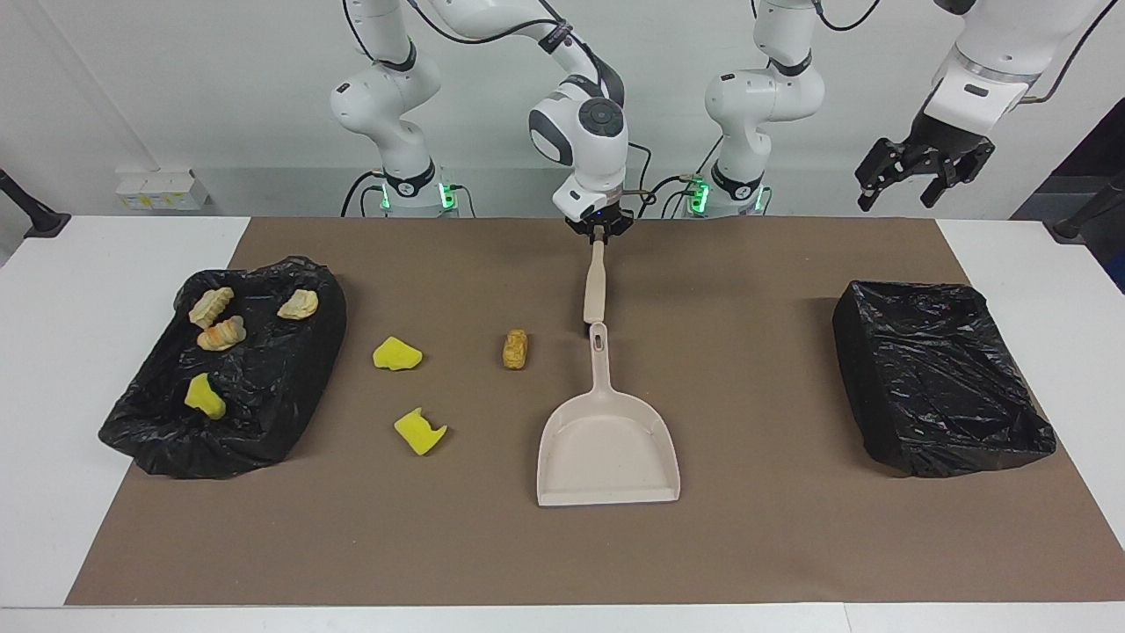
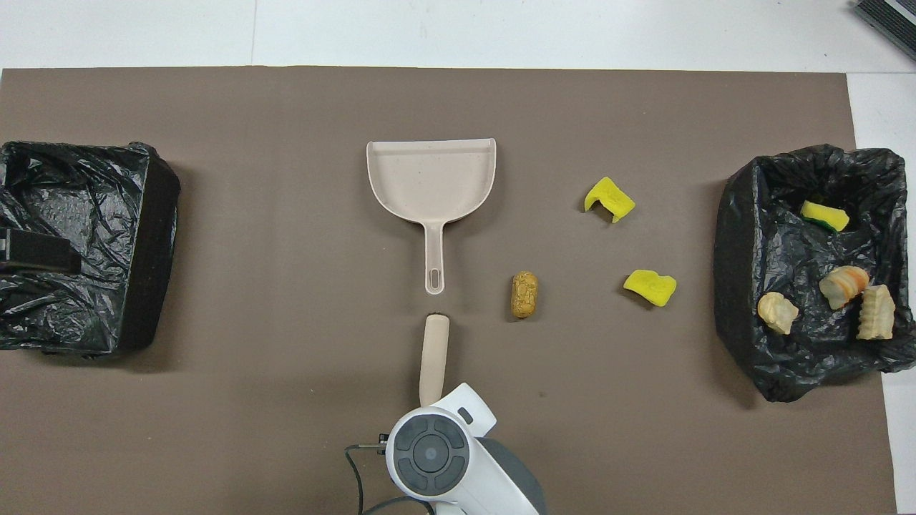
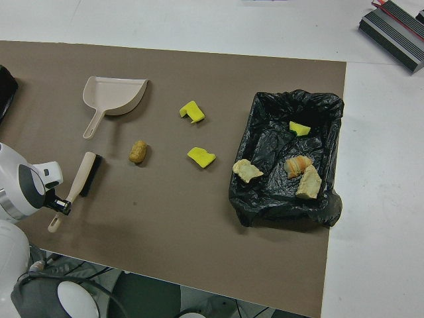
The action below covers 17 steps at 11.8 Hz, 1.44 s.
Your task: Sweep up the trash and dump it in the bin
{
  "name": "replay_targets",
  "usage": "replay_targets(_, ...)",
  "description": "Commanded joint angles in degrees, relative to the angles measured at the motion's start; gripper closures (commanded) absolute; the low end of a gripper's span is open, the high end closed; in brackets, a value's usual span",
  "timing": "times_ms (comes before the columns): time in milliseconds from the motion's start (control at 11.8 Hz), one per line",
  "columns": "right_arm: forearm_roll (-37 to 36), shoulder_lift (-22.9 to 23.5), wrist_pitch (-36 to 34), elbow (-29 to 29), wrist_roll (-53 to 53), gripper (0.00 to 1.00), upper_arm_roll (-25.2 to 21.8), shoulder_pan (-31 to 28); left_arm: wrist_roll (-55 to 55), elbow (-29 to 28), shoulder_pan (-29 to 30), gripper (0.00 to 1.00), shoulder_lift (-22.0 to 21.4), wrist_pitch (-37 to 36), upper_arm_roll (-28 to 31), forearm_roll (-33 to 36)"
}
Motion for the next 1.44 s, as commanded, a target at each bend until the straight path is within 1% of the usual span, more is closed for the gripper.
replay_targets(0,1.34,0.31,-3.28,1.02,2.22,1.0,0.1,-0.54,-0.74,0.44,-1.51,0.0,1.13,4.6,0.3,0.0)
replay_targets(169,1.34,-1.97,-8.38,1.02,4.07,1.0,-0.08,-2.55,-2.39,0.44,-5.18,0.0,4.37,7.6,0.3,0.17)
replay_targets(339,1.25,-5.56,-12.34,1.02,3.2,1.0,-0.08,-5.62,-8.19,0.35,-11.94,0.0,8.06,8.66,0.3,0.87)
replay_targets(508,1.25,-9.52,-15.95,1.02,1.8,1.0,-0.08,-9.05,-13.45,-0.52,-16.69,0.0,10.44,13.48,0.21,0.7)
replay_targets(593,0.29,-10.67,-16.57,1.28,1.1,1.0,-0.25,-11.07,-17.05,-0.53,-18.98,0.0,13.06,16.81,0.3,0.7)
replay_targets(678,-0.24,-11.12,-17.88,2.07,-0.74,1.0,-0.25,-14.22,-21.44,-0.44,-22.74,0.0,15.79,19.8,0.3,0.79)
replay_targets(762,-1.9,-10.42,-20.85,4.51,-2.15,1.0,-0.25,-17.12,-24.7,-0.27,-24.87,0.0,18.69,22.79,0.38,0.96)
replay_targets(847,-6.27,-9.63,-24.02,6.63,-3.99,1.0,0.01,-20.02,-28.04,0.08,-28.98,0.0,23.06,24.47,0.38,4.01)
replay_targets(932,-9.53,-9.19,-25.7,7.95,-6.45,1.0,-0.07,-22.49,-31.55,0.0,-30.41,0.0,25.11,28.23,0.3,6.21)
replay_targets(1016,-11.3,-8.58,-26.33,8.23,-9.17,1.0,-0.16,-25.12,-33.16,-1.57,-31.3,0.0,26.26,31.05,0.3,6.24)
replay_targets(1101,-12.88,-8.31,-26.07,7.88,-13.81,1.0,-0.08,-28.72,-33.17,-1.93,-31.39,0.0,27.06,33.26,0.21,5.97)
replay_targets(1270,-13.16,-9.0,-24.06,3.95,-25.4,1.0,-0.08,-37.85,-33.26,-2.55,-32.27,0.0,27.67,35.29,0.21,5.97)
replay_targets(1355,-13.34,-9.27,-22.22,2.44,-29.46,1.0,-0.16,-40.5,-33.35,-2.81,-32.27,0.0,27.85,36.34,0.21,5.89)
